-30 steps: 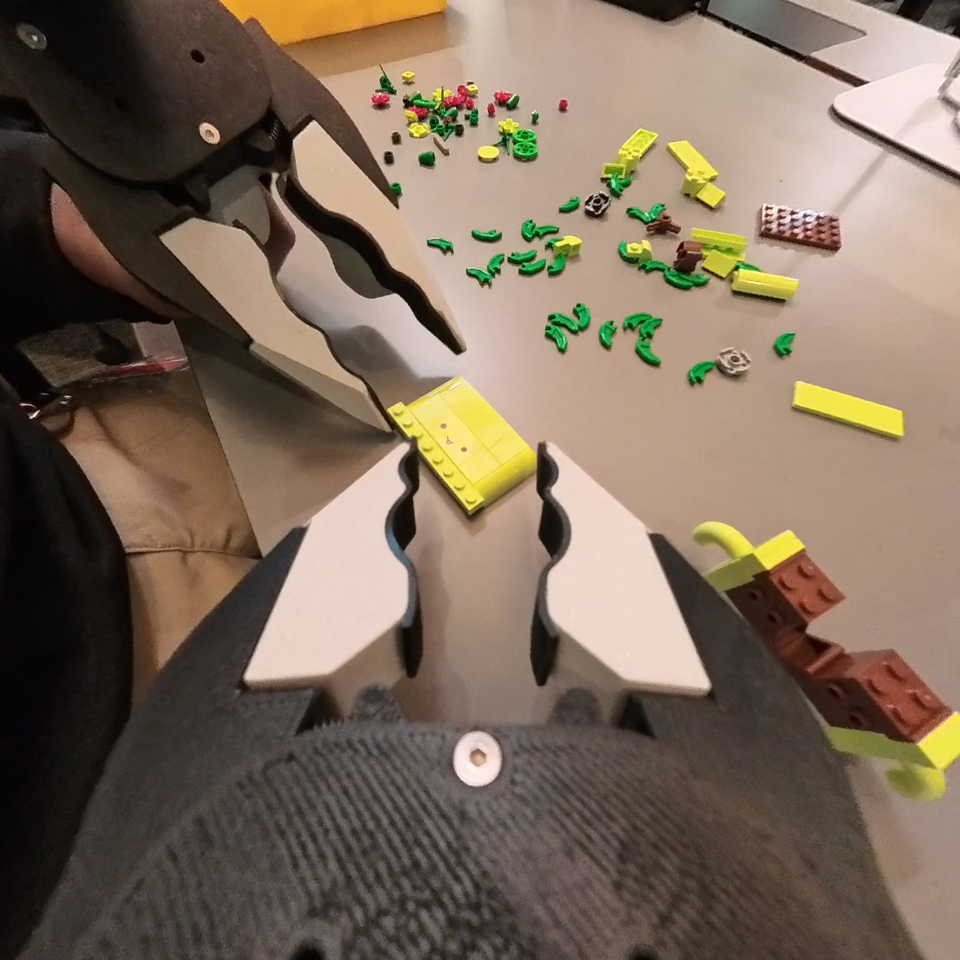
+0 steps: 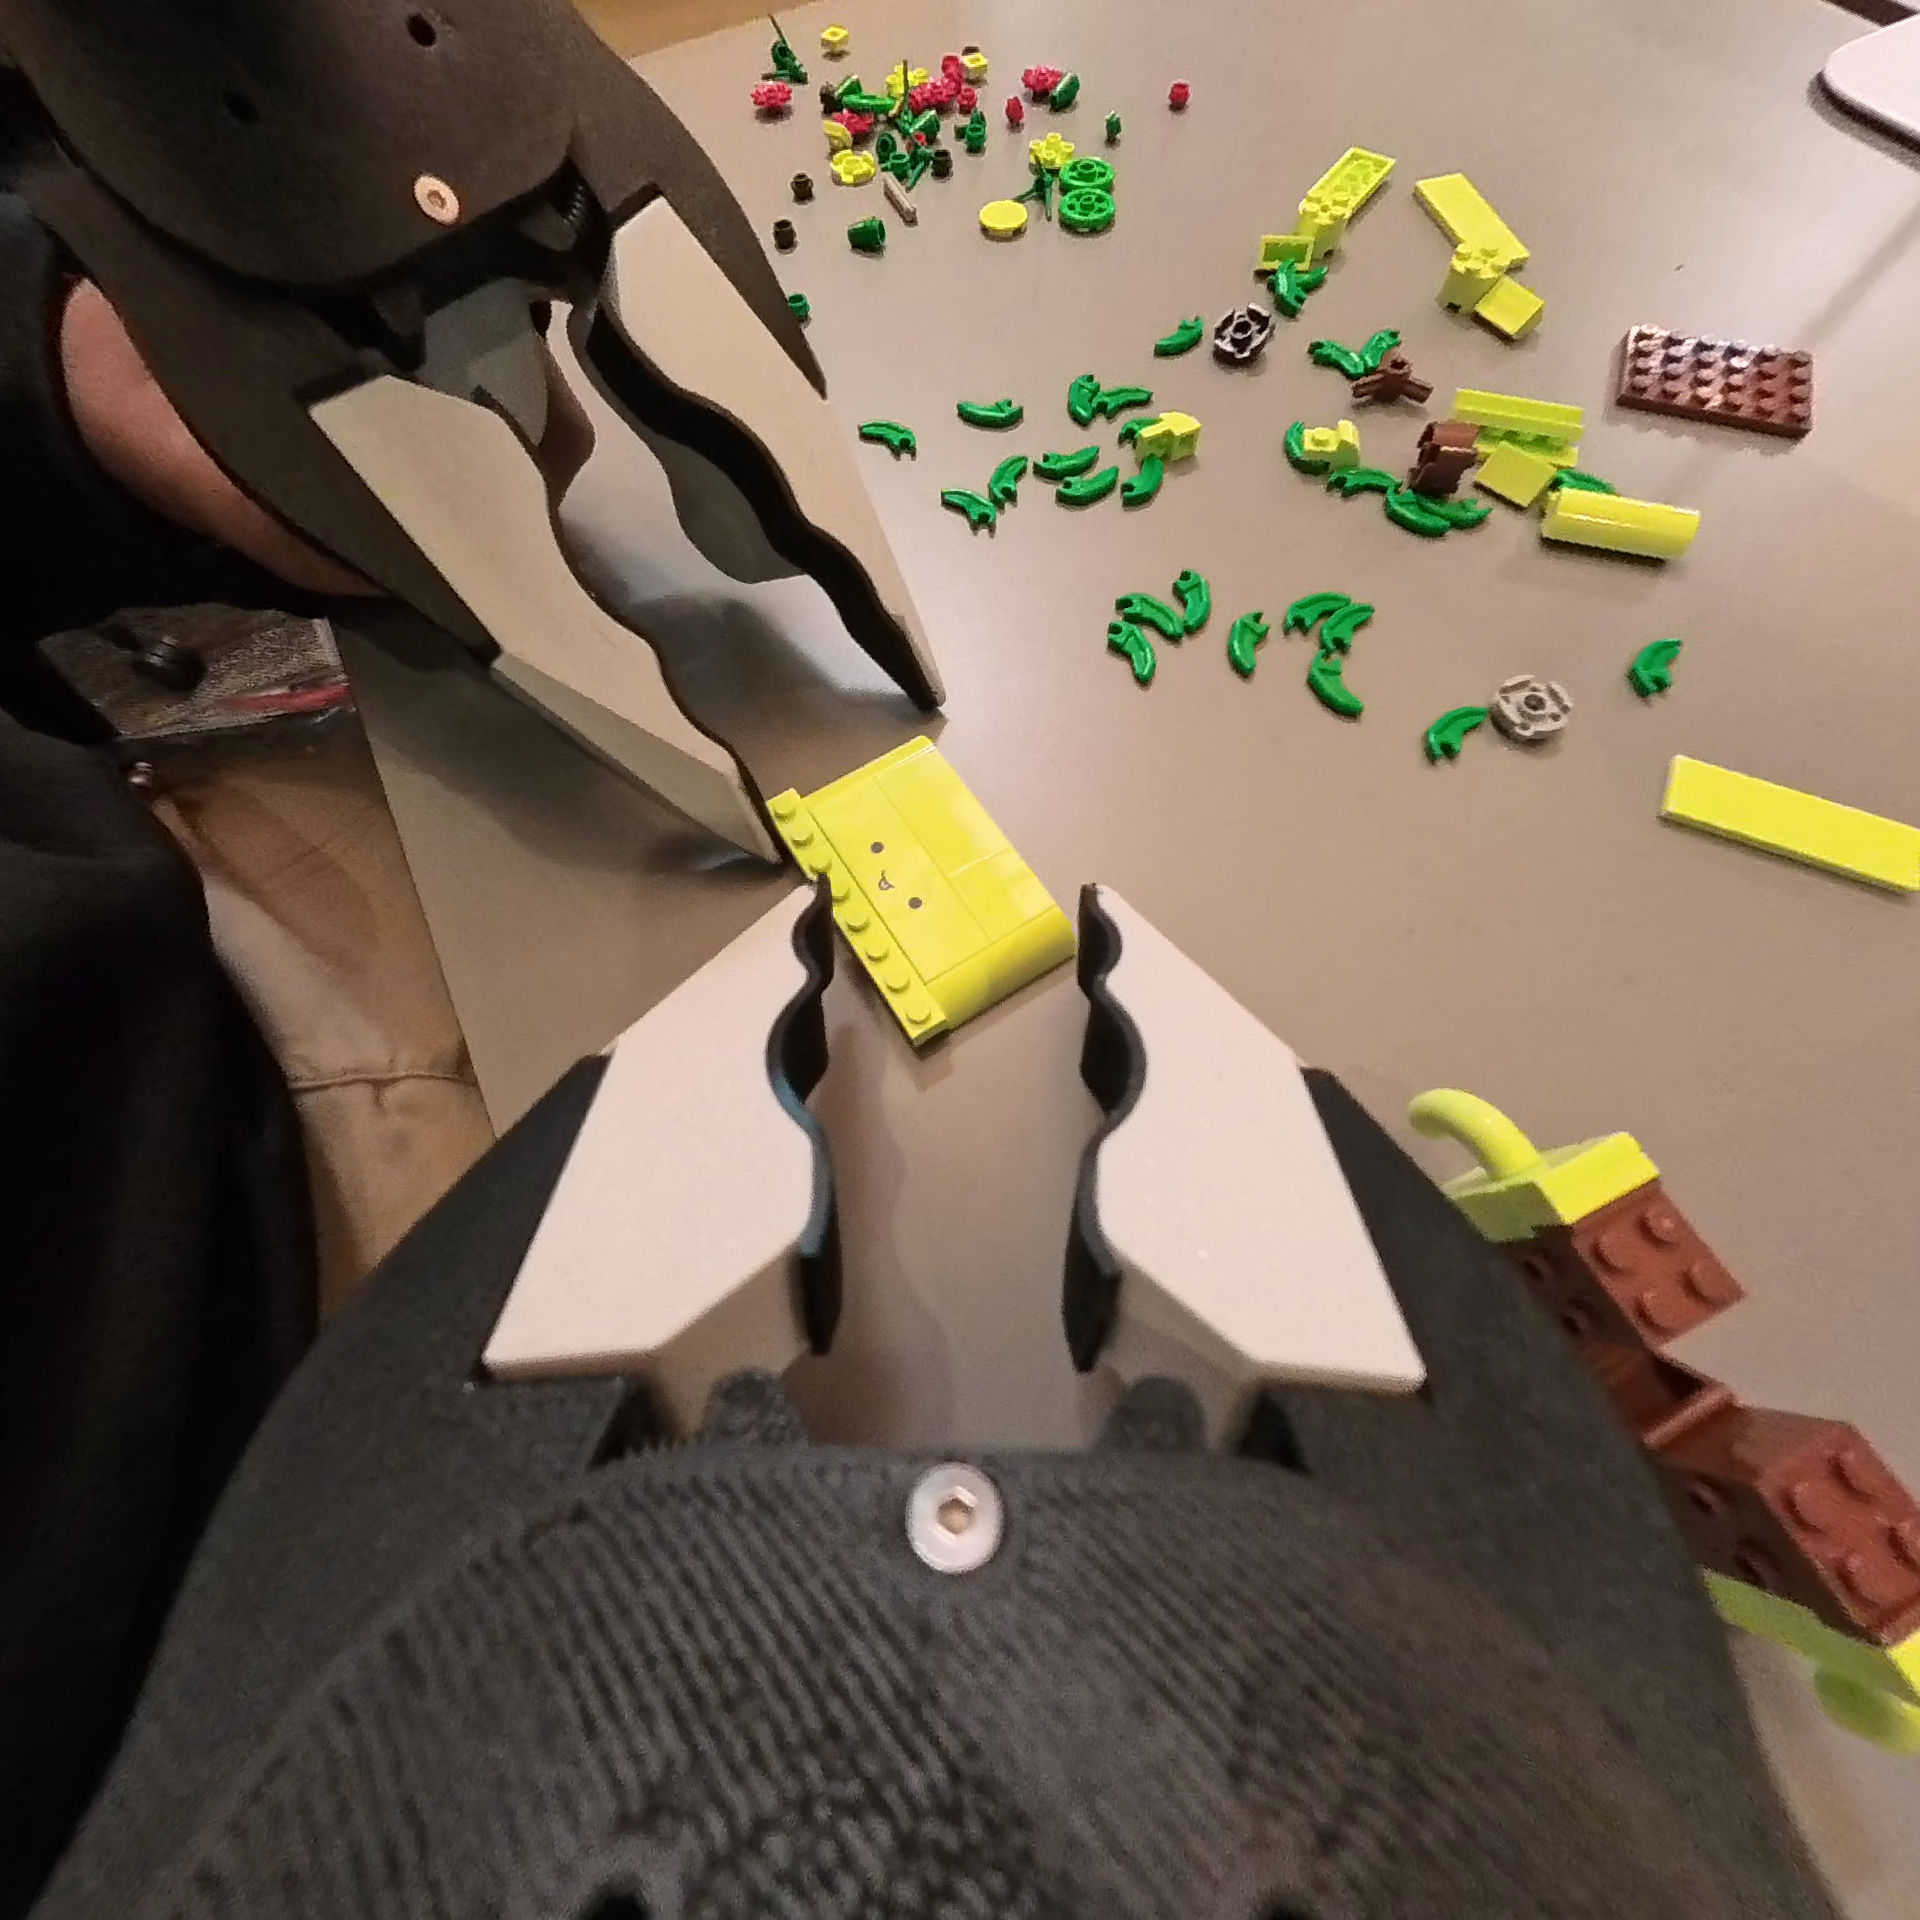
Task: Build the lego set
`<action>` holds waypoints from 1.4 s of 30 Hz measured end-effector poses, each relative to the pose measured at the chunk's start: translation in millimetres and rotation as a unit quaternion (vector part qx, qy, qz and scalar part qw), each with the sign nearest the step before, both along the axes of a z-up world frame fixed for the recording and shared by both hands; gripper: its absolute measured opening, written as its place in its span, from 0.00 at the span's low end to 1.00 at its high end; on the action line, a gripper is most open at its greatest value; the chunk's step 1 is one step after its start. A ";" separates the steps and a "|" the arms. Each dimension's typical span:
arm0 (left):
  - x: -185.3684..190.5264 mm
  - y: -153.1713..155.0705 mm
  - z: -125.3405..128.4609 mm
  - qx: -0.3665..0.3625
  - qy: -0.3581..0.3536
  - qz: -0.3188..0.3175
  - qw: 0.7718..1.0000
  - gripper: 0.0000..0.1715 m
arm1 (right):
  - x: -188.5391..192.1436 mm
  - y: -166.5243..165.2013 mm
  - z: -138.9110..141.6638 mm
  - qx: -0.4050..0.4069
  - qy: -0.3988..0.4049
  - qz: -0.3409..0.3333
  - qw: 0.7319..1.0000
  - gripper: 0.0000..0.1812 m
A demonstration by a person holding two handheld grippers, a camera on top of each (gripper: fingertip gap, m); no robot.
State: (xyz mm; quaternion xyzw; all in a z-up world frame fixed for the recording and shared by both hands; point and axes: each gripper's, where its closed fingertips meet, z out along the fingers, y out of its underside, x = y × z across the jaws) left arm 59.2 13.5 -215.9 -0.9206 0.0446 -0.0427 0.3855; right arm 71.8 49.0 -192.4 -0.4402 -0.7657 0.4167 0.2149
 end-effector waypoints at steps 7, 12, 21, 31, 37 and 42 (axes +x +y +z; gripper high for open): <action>-0.3 0.2 0.4 0.001 -0.007 0.001 1.000 0.28 | -2.2 -0.6 -4.9 0.016 -0.009 0.003 1.000 0.25; -0.7 0.4 1.2 0.002 -0.019 0.002 1.000 0.28 | -6.0 -0.8 -5.6 0.014 -0.012 0.009 1.000 0.24; -2.1 2.0 0.4 0.000 -0.005 0.001 1.000 0.28 | -10.2 1.1 3.1 0.008 0.016 0.009 1.000 0.24; -1.1 1.8 0.0 0.001 0.009 -0.003 1.000 0.28 | -10.0 11.6 30.1 -0.045 0.083 -0.016 0.995 0.24; -0.4 1.7 1.1 0.002 -0.005 -0.004 1.000 0.29 | -9.9 14.6 34.1 -0.063 0.087 -0.021 0.994 0.24; -0.1 1.8 0.7 0.004 0.021 -0.006 1.000 0.29 | -6.9 2.7 24.1 -0.032 0.069 0.012 0.997 0.27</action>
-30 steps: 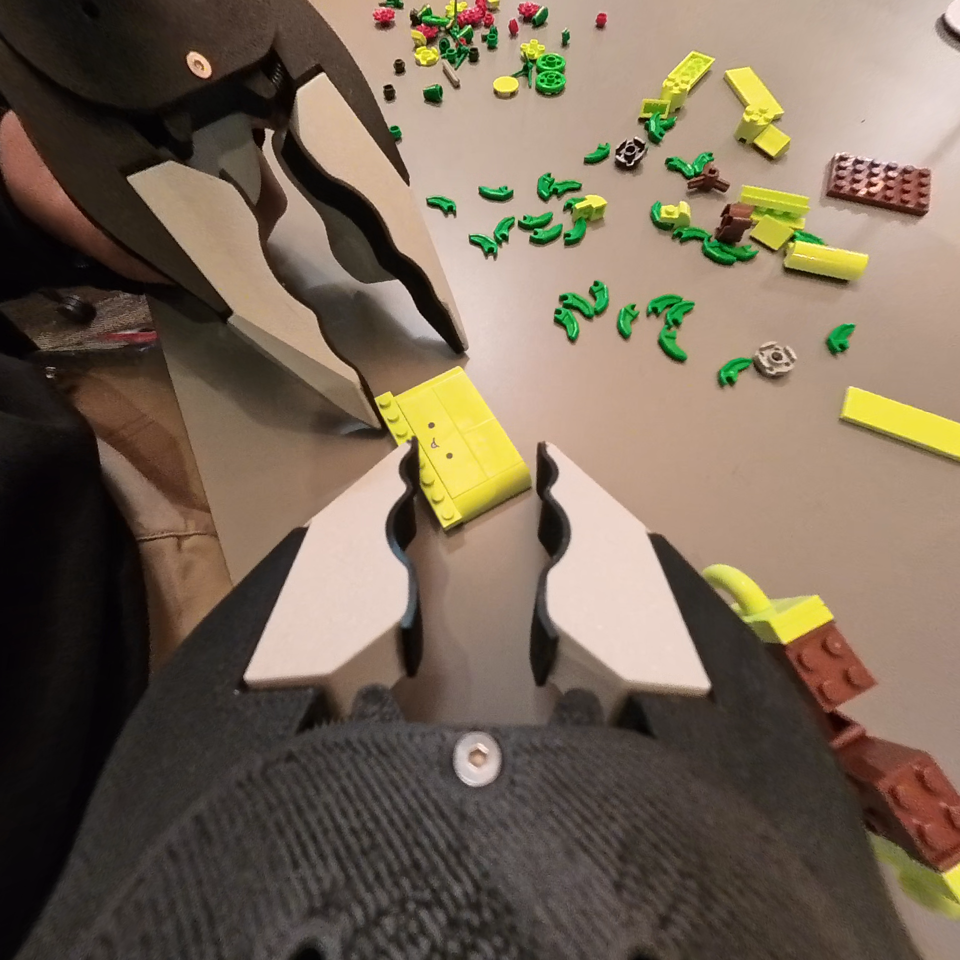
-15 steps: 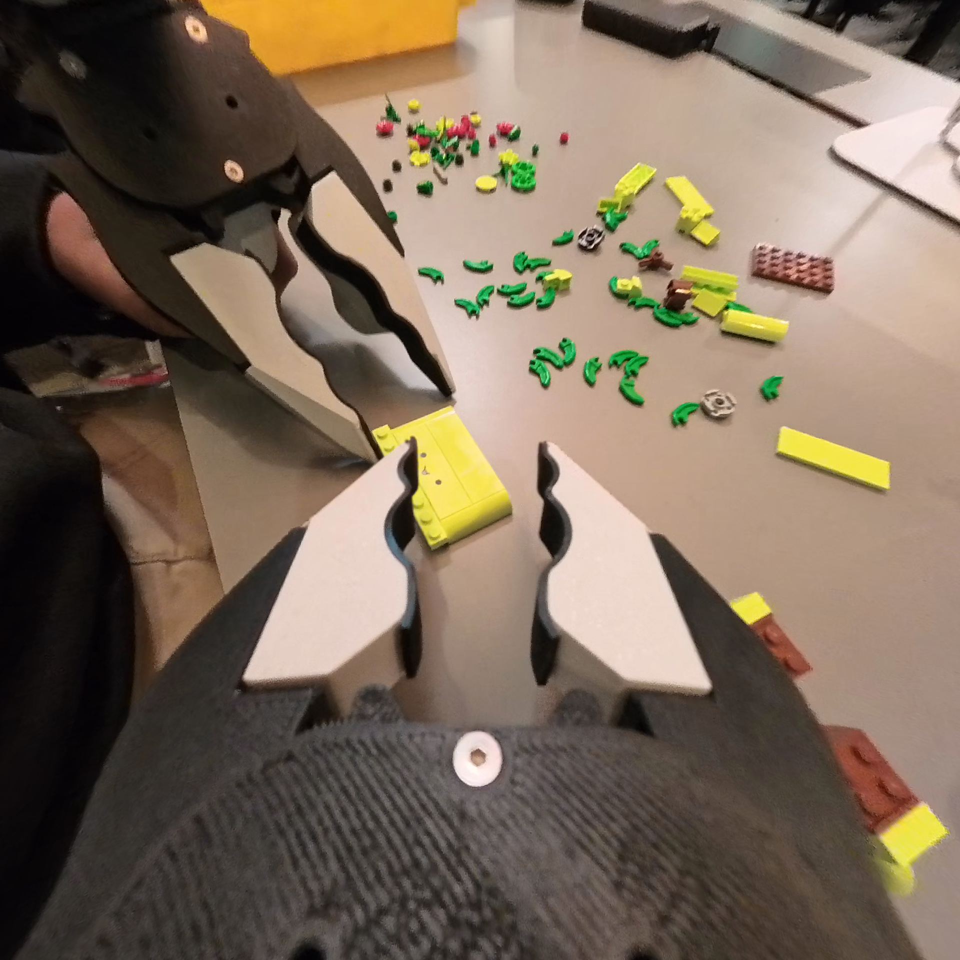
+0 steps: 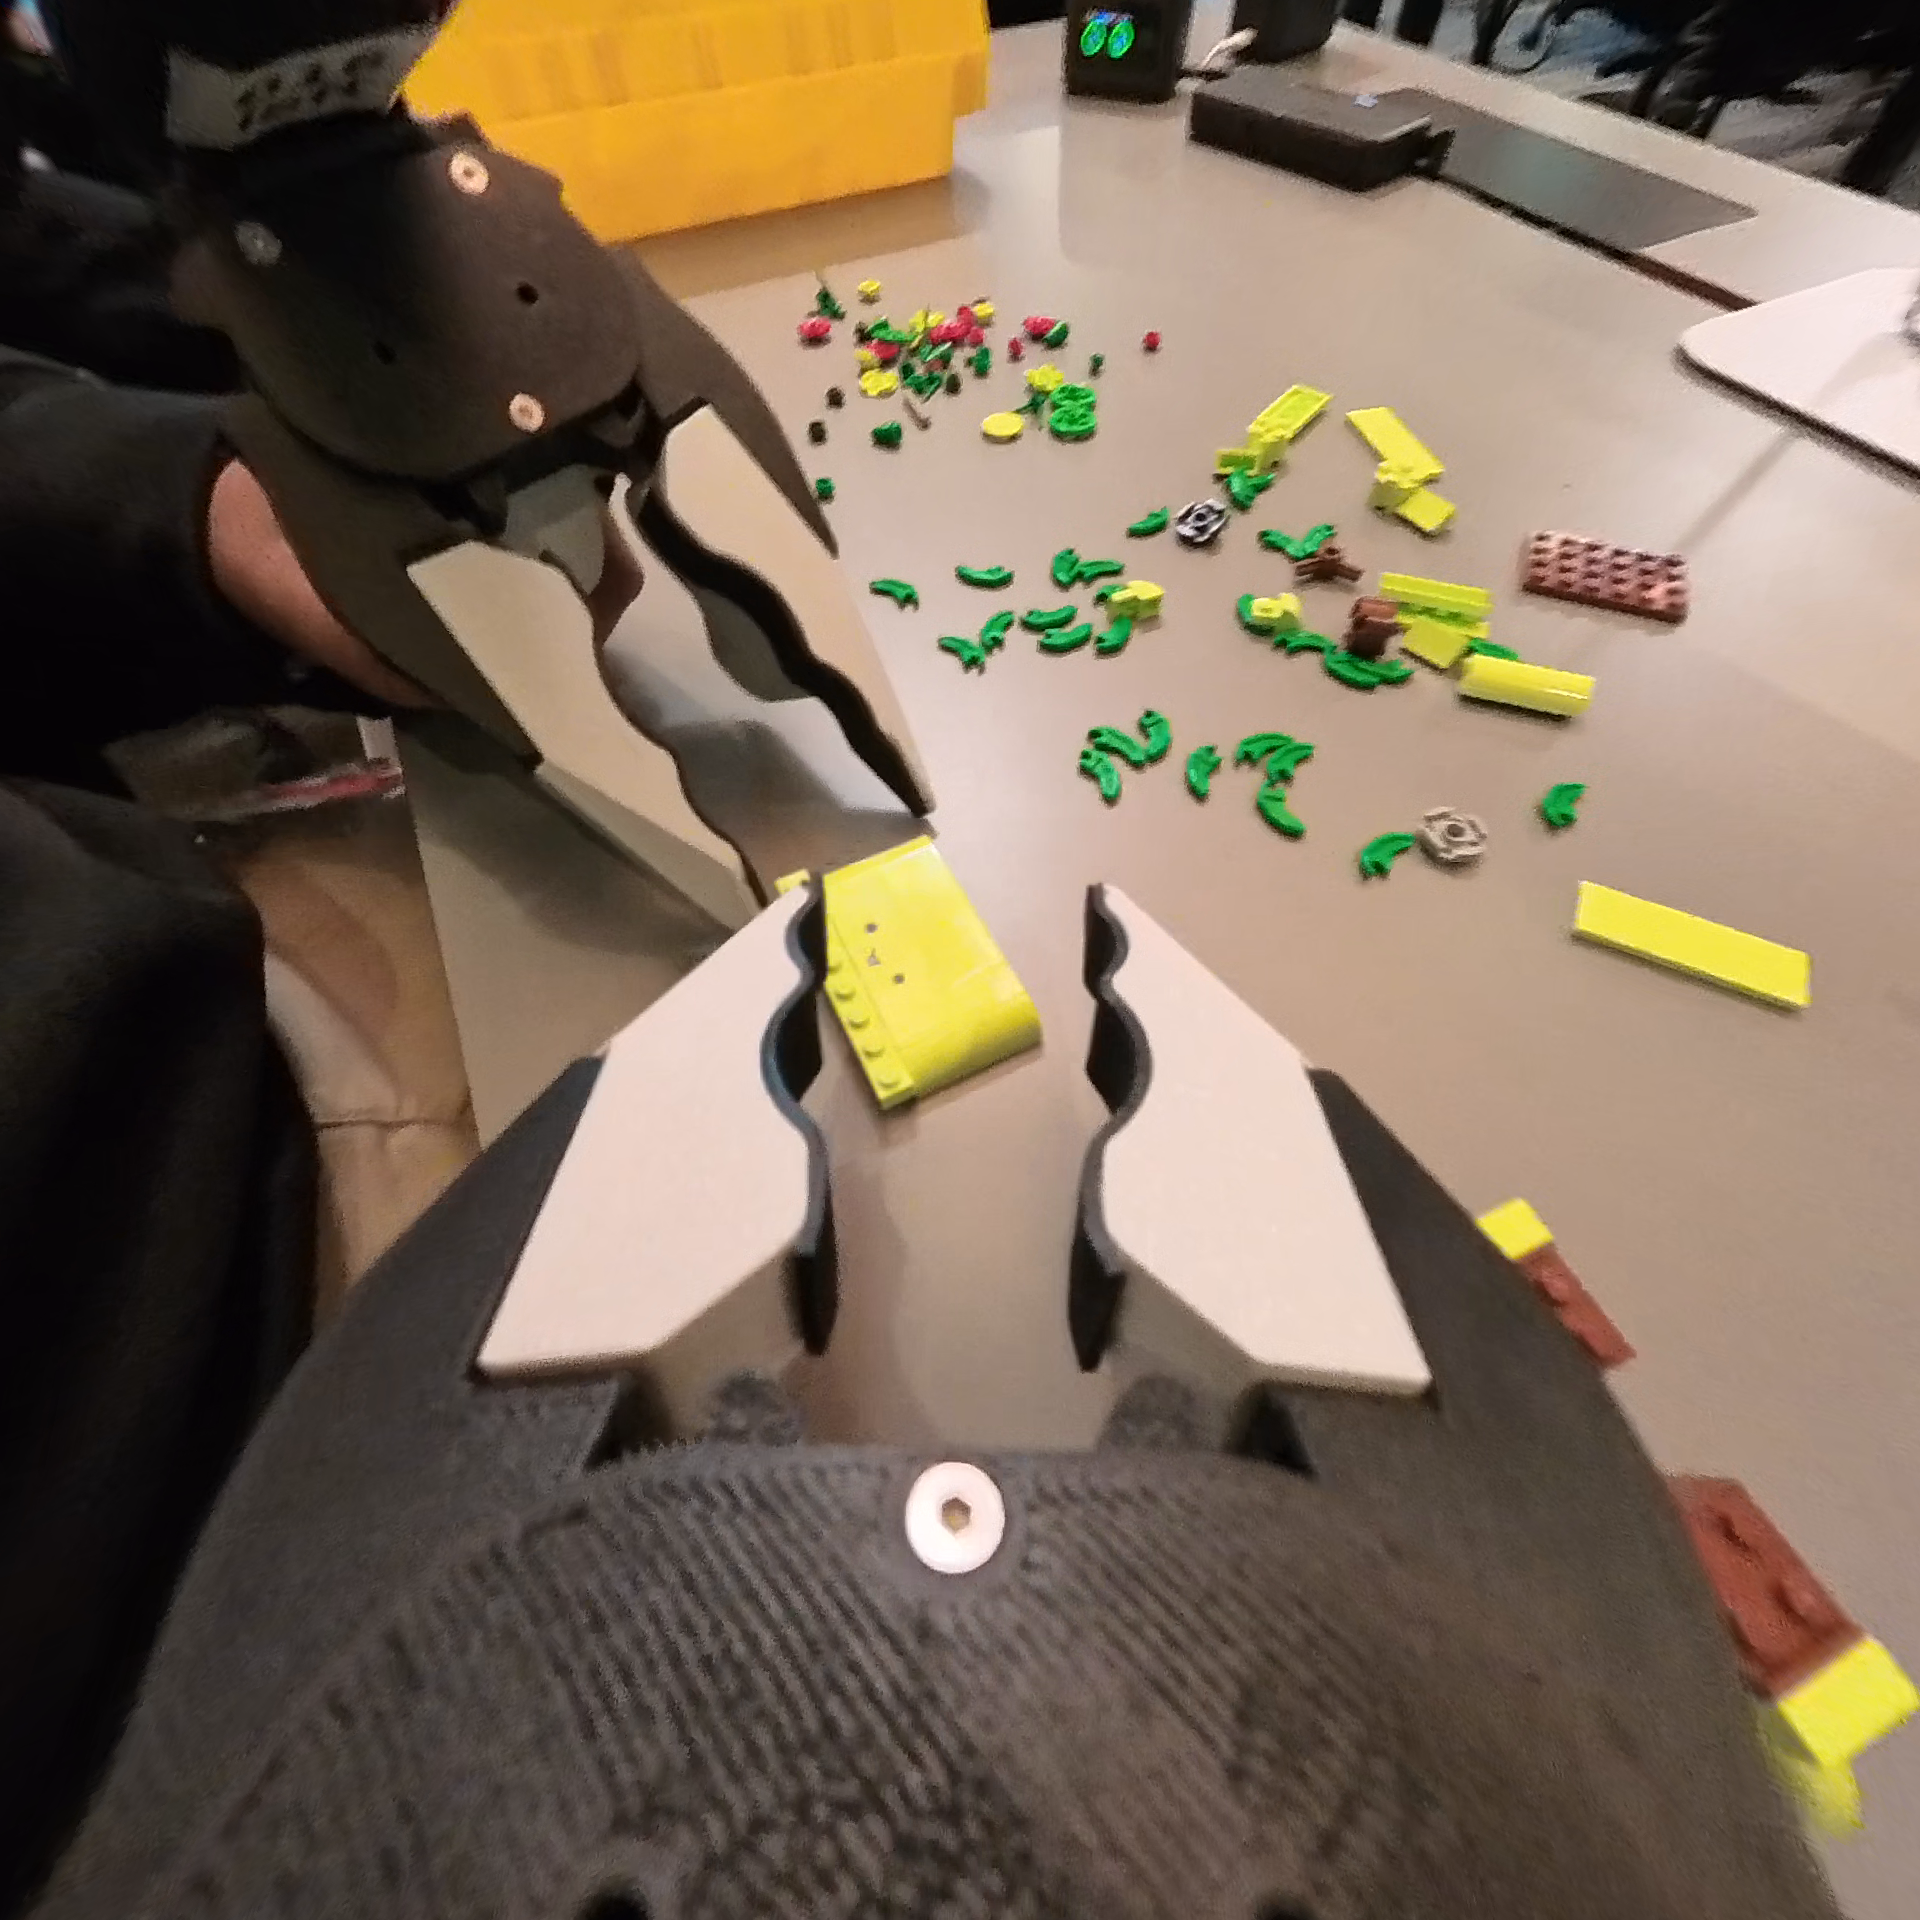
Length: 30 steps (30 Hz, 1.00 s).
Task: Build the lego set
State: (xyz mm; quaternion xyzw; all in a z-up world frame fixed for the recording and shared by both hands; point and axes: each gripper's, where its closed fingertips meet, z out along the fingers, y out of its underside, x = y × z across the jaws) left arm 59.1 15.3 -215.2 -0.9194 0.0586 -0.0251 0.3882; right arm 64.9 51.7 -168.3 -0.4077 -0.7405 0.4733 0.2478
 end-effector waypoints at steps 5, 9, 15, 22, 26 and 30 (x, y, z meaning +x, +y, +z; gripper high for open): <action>0.9 -0.2 -0.3 -0.003 -0.021 -0.002 1.000 0.30 | 0.1 -7.7 -19.3 0.028 -0.054 0.020 0.998 0.35; 1.5 -0.3 0.0 -0.001 -0.012 -0.004 1.000 0.31 | 1.6 -12.8 -37.5 0.022 -0.127 0.042 0.991 0.40; 2.8 -0.3 1.9 0.008 0.001 -0.009 1.000 0.32 | 5.2 -19.4 -42.4 0.059 -0.120 0.063 0.989 0.24; 11.2 -1.8 40.2 0.138 0.031 -0.045 0.989 0.41 | 2.6 -15.7 -17.6 -0.043 -0.098 0.047 0.993 0.23; 7.3 -2.2 64.2 0.221 0.073 -0.033 0.972 0.41 | 16.3 -28.2 24.1 -0.265 -0.108 0.089 0.954 0.23; 30.8 -5.3 73.3 0.252 0.050 -0.076 0.963 0.41 | 27.9 -32.1 30.1 -0.343 -0.181 0.103 0.916 0.23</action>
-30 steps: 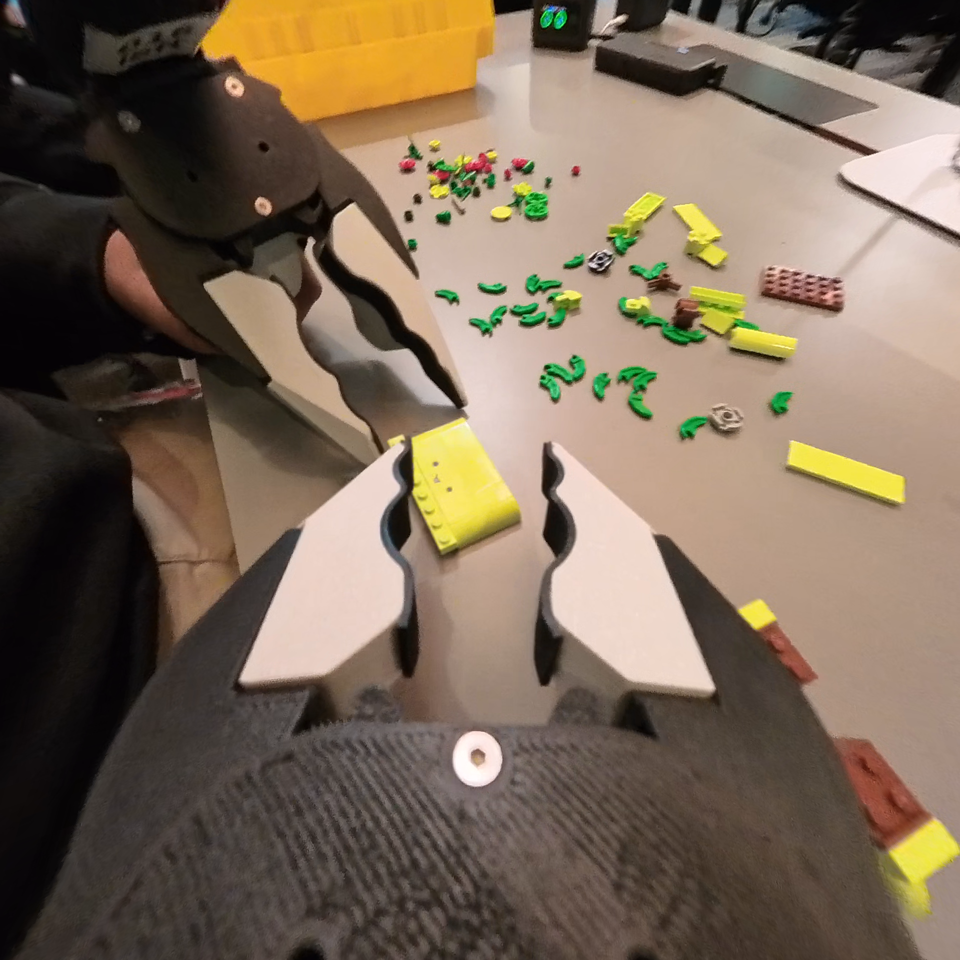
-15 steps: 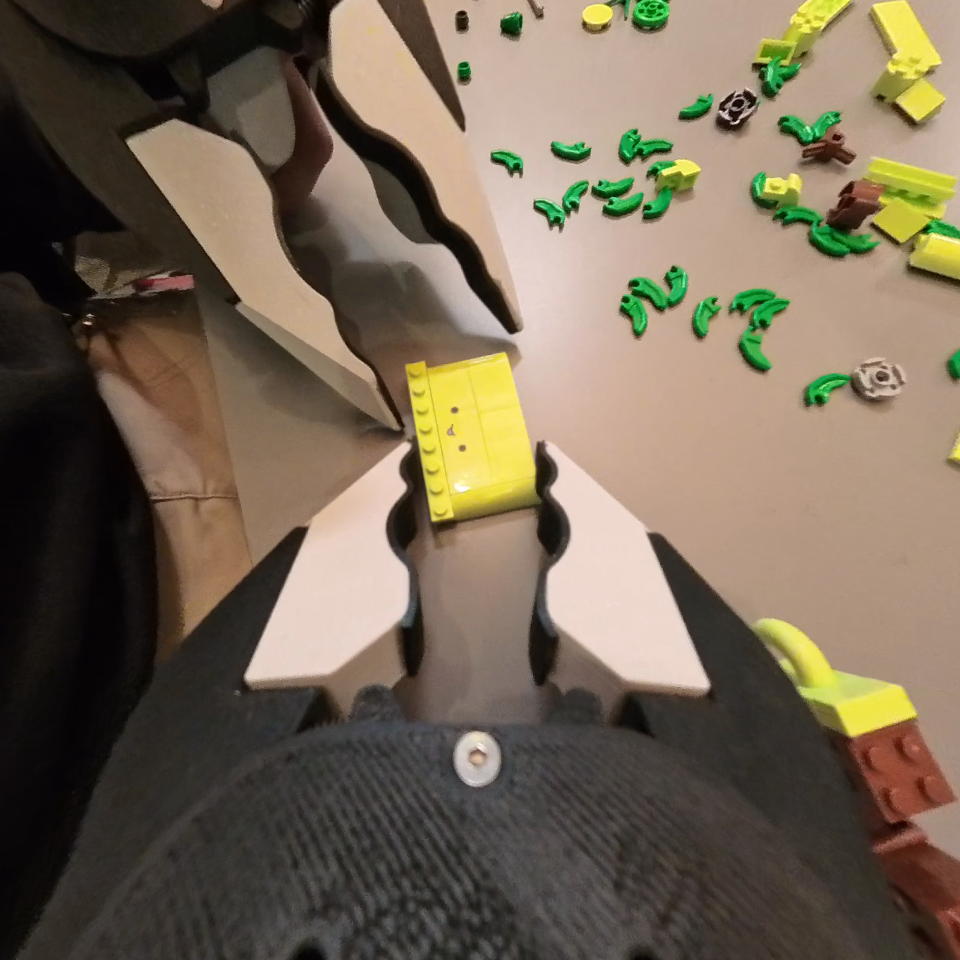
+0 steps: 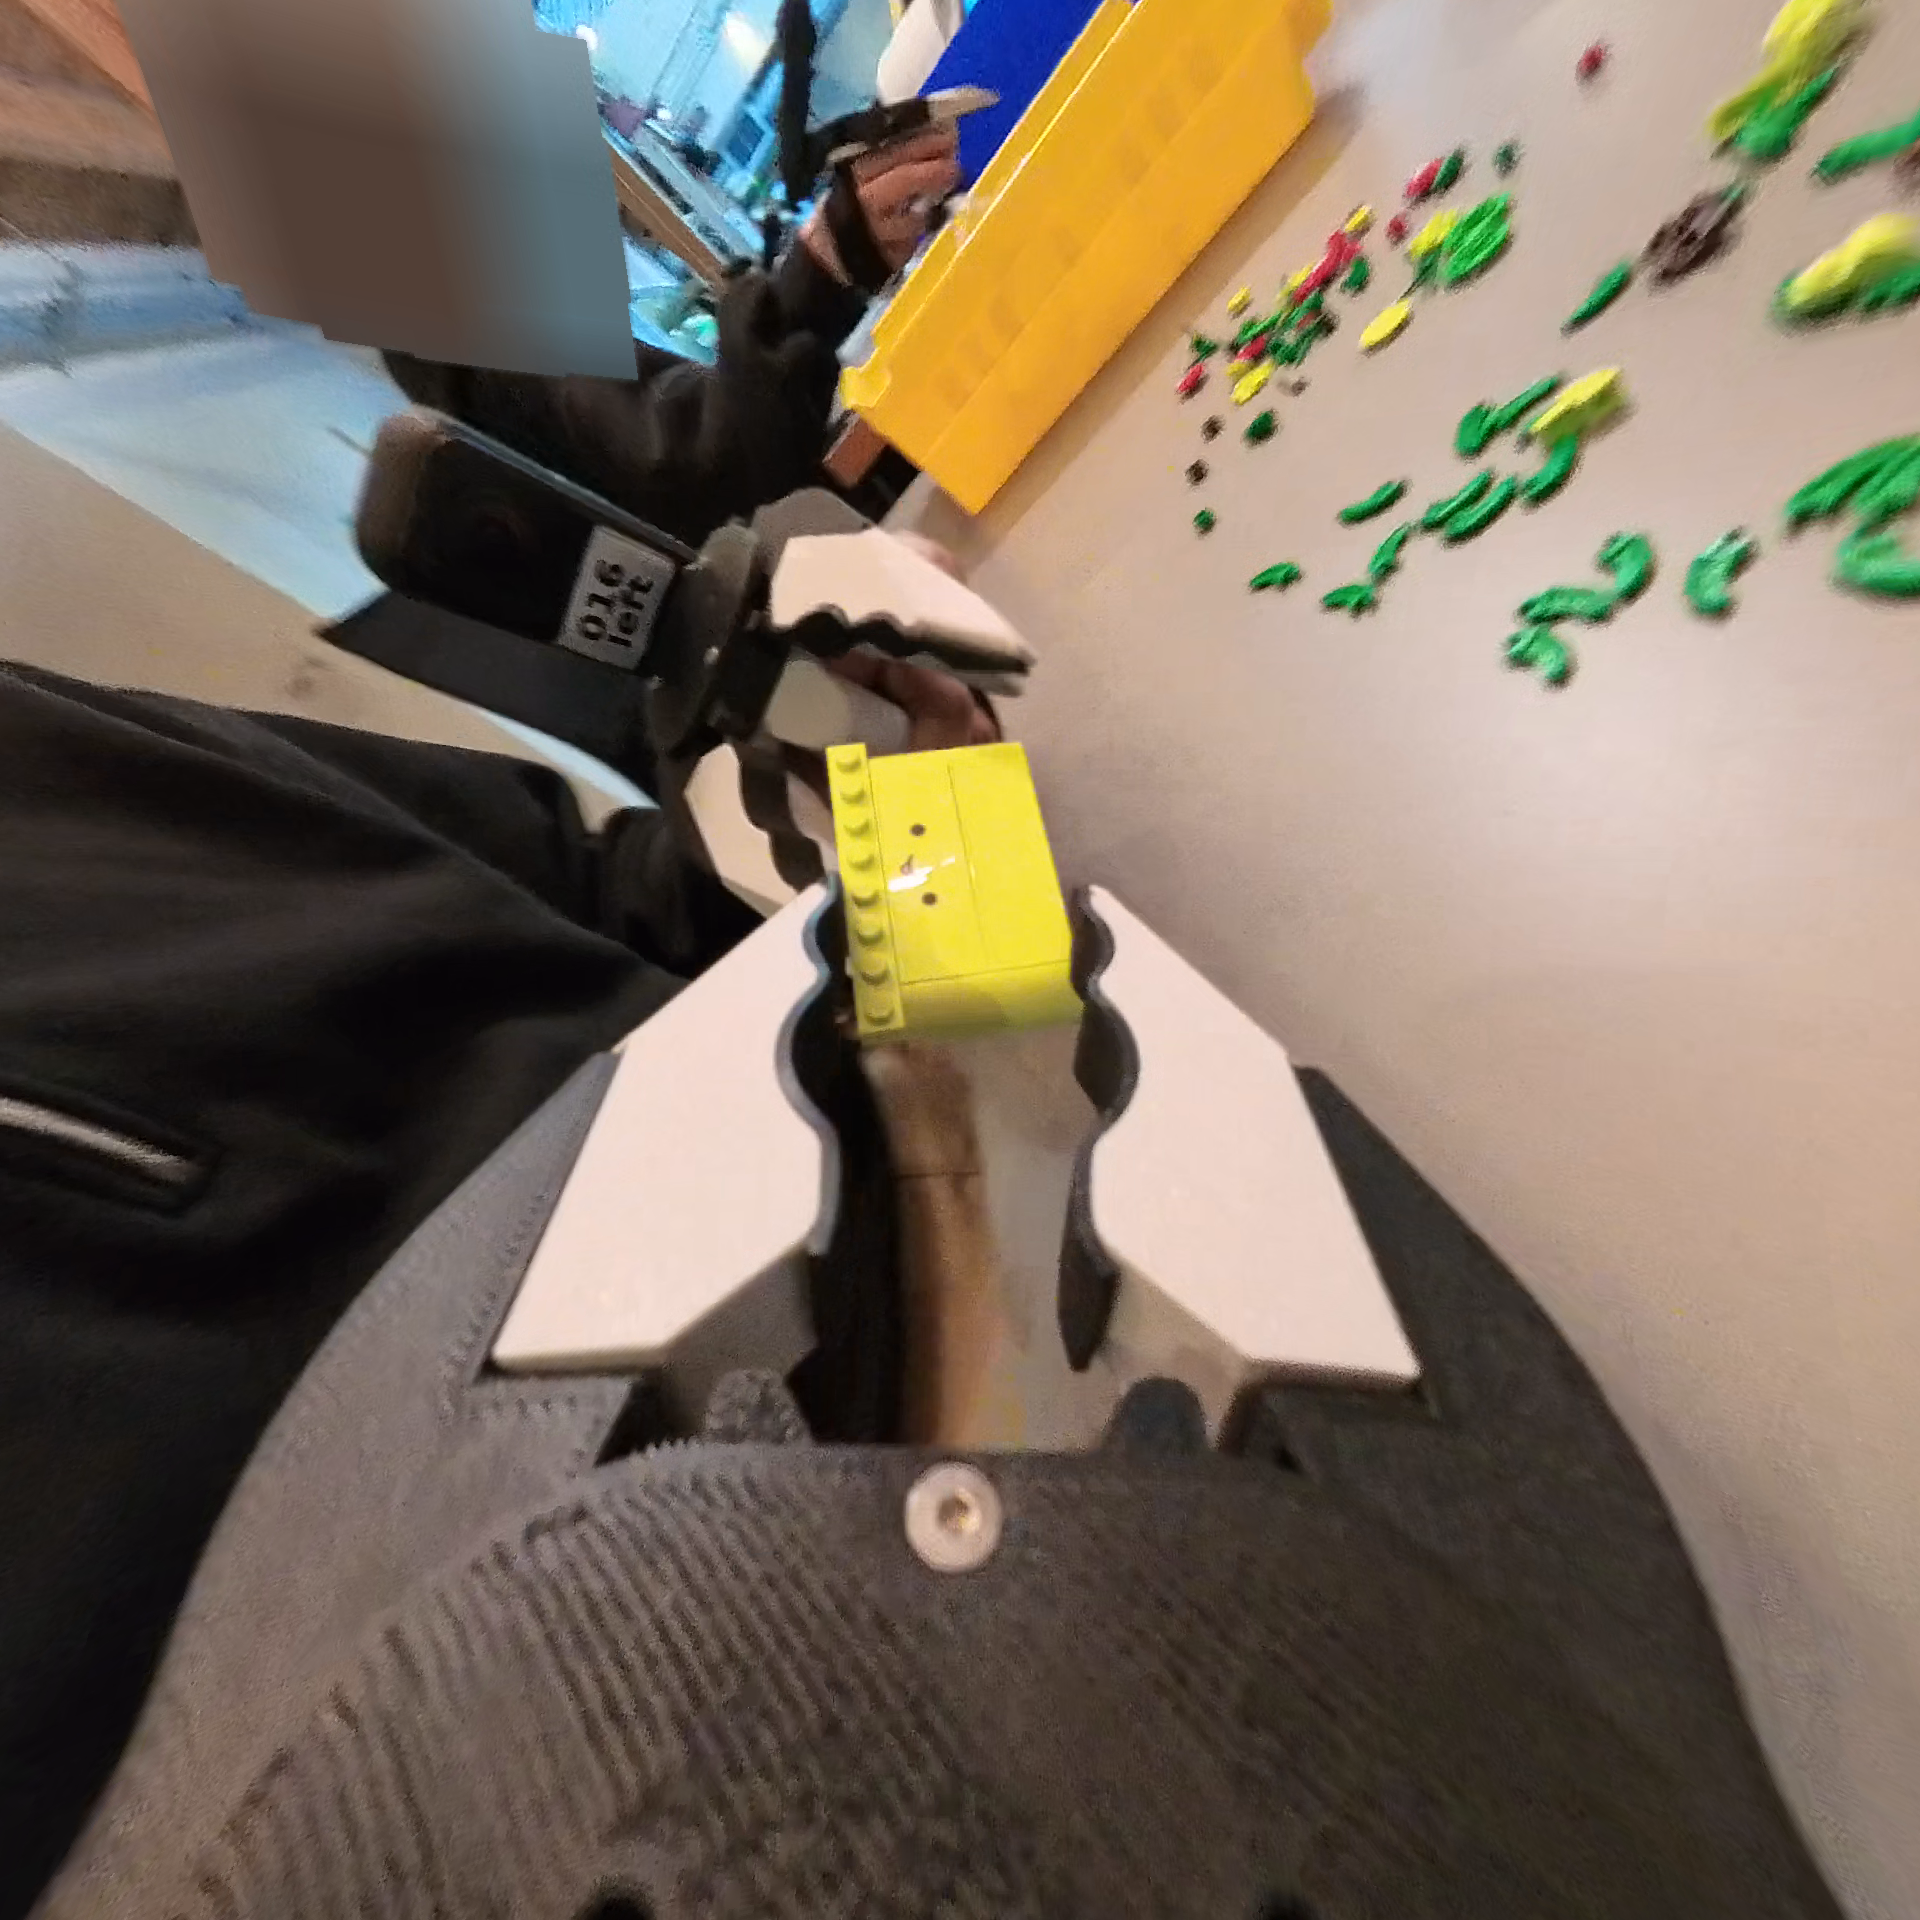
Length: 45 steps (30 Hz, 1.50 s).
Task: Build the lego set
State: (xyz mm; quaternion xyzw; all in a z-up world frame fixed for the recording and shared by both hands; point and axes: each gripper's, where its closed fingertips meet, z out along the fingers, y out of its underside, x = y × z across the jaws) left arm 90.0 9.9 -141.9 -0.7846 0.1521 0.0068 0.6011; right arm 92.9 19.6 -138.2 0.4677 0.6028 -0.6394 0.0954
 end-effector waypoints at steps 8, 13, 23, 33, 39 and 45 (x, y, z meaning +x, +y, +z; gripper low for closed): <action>42.8 -7.9 7.8 0.001 -0.074 -0.104 0.992 0.12 | 27.3 -27.9 0.1 -0.132 -0.109 0.100 0.980 0.23; 42.5 -10.4 9.7 -0.003 -0.107 -0.116 0.987 0.05 | 20.9 -17.5 26.1 -0.216 -0.067 0.089 0.970 0.12; 12.9 -15.7 35.1 0.057 -0.261 -0.106 0.958 0.05 | 11.1 8.1 49.2 0.018 0.255 -0.054 0.965 0.20; 22.3 -17.0 45.0 0.075 -0.283 -0.132 0.947 0.05 | 14.3 -20.3 46.1 0.080 0.321 -0.043 0.943 0.12; 23.4 -17.0 45.2 0.074 -0.292 -0.138 0.944 0.05 | 16.3 -24.6 45.7 0.098 0.334 -0.041 0.937 0.05; 25.7 -17.9 45.5 0.071 -0.305 -0.149 0.938 0.05 | 18.8 -26.1 47.2 0.079 0.340 -0.036 0.936 0.05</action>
